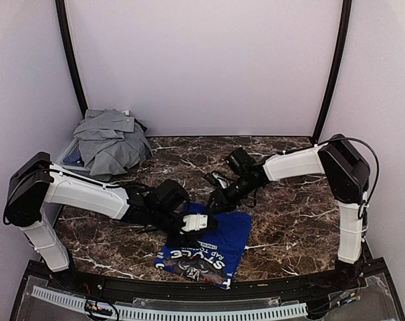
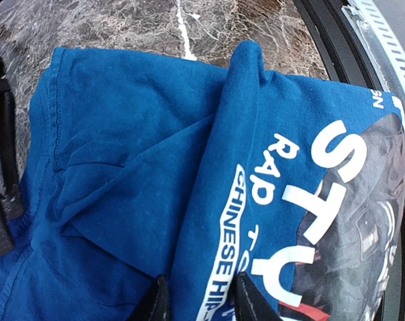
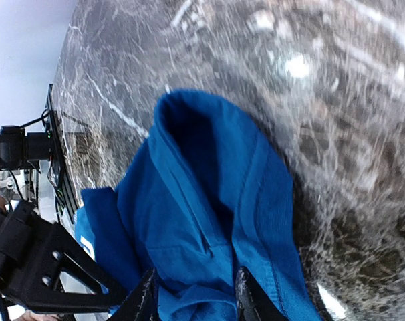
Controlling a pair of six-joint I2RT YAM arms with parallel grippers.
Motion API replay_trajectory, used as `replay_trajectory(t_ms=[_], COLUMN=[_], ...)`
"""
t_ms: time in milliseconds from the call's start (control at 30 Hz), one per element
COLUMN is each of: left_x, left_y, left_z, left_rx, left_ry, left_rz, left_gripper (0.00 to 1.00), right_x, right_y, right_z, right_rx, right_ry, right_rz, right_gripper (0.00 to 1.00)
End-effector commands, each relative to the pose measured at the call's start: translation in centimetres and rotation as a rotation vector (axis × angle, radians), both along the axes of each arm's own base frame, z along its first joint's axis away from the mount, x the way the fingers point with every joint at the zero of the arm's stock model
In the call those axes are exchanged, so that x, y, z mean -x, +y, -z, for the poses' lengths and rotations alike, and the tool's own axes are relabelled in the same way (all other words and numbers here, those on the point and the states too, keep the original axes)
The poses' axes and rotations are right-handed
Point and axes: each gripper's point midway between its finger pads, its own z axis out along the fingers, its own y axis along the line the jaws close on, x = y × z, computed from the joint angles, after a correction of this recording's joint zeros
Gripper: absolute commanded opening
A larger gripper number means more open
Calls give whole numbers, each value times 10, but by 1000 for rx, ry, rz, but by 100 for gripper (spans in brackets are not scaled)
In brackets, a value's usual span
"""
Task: Fold and stack the mixed laundry pile
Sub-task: Move the square-folded T-shirt to the center of the board, then adjust the square-folded T-shirt at the center of the board.
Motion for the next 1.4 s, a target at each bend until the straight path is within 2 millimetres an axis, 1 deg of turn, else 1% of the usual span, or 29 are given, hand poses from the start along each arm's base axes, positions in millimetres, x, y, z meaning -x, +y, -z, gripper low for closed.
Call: replay_trajectory(t_ms=[0,100,233,267,333,433,500,600,700,767,867,967,1000,1100,1167,1200,1233,1267,1300,1367], left_x=[1,0,-1,-1,-1,-3,-6,-14,-25,-33,-49,-67,-75,-88,-89,-89,-89,-90,-88,-84], left_y=[-1,0,-1,0,-2,-6,-9,-14,-20,-24,-29,-34,-35,-34,-35,-37,-36,-37,-36,-36], left_z=[-14,-11,-9,-9,-13,-27,-37,-51,-61,-63,-57,-57,-56,-48,-34,-32,-23,-22,-14,-8], left_rx=[0,-13,-28,-31,-22,10,31,59,81,84,65,81,92,93,77,78,68,77,71,78], left_ry=[-19,-25,-24,-27,-38,-66,-88,-138,-187,-208,-230,-265,-276,-288,-284,-287,-281,-286,-276,-261], left_rz=[0,0,5,4,7,9,9,1,-13,-18,-30,-61,-74,-86,-72,-68,-67,-68,-65,-59], left_gripper=[30,26,17,14,8,0,0,0,0,0,0,0,0,0,0,0,0,0,0,0], right_x=[-13,-13,-13,-14,-14,-13,-11,-9,-6,-4,-2,-1,-1,1,1,0,0,0,-1,-5], right_y=[1,-3,-8,-9,-9,-8,-8,-7,-7,-8,-7,-7,-7,-6,-4,-4,-3,-3,-3,-4], right_z=[-15,-6,17,23,34,44,48,47,46,44,41,39,39,38,37,36,35,34,32,28], right_rx=[14,32,71,82,96,99,93,82,75,69,58,54,51,46,40,39,38,39,40,47], right_ry=[-67,-55,-37,-33,-22,-2,12,18,21,23,24,26,26,29,29,29,28,25,21,6], right_rz=[-6,-12,-17,-17,-20,-29,-37,-42,-46,-48,-49,-51,-52,-55,-56,-56,-55,-55,-55,-50], right_gripper=[36,34,31,29,26,23,22,21,20,20,19,19,19,19,19,19,19,19,19,21])
